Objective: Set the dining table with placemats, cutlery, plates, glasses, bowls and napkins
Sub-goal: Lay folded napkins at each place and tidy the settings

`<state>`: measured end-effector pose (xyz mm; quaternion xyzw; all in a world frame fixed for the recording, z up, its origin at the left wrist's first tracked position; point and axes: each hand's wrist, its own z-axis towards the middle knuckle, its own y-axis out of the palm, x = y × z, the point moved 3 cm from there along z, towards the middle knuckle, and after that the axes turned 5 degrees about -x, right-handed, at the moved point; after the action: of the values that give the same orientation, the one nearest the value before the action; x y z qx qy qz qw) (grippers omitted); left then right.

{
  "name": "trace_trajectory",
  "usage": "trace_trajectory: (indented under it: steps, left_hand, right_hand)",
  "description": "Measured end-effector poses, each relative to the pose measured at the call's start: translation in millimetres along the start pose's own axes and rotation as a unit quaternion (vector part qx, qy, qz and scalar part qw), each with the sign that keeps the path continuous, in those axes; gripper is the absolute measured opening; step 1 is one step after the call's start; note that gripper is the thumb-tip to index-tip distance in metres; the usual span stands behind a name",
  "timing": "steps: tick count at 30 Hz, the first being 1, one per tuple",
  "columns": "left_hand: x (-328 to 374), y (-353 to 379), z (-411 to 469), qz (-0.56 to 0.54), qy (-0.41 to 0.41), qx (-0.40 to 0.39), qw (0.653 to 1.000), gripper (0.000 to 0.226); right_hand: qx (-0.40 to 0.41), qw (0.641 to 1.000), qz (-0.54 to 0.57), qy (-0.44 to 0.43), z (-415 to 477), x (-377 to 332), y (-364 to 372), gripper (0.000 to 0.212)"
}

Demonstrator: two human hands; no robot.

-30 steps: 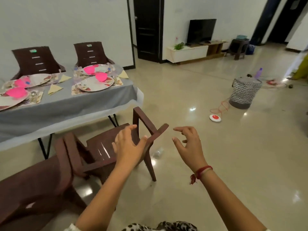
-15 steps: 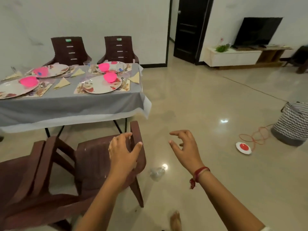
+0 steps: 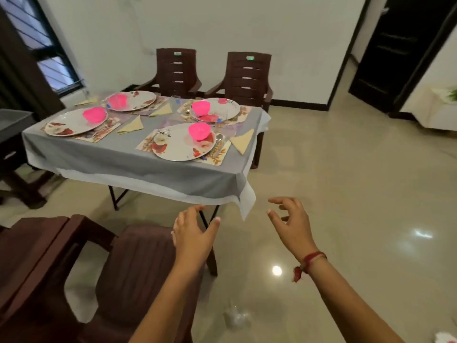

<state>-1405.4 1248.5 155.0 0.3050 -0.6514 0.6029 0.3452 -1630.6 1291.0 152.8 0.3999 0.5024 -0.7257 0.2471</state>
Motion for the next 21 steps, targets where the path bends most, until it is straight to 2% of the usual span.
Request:
trace_trajectory:
  steps: [9, 15, 21]
  left_hand:
    - [59, 99, 112, -0.024, -0.117, 0.106, 0.987, 0.042]
    - [85, 113, 163, 0.009, -0.174, 0.184, 0.967, 0.041]
    - [83, 116, 222, 0.020, -0.202, 0.215, 0.955, 0.040]
  right_hand:
    - [-0.146, 0.987, 0.041, -0.044, 199, 85, -24, 0.020]
    - [-0.207, 0.975, 0.080, -0.017, 311, 107, 2, 0.017]
    - [-0.260, 0.961, 0.092, 0.020, 382, 124, 39, 0.019]
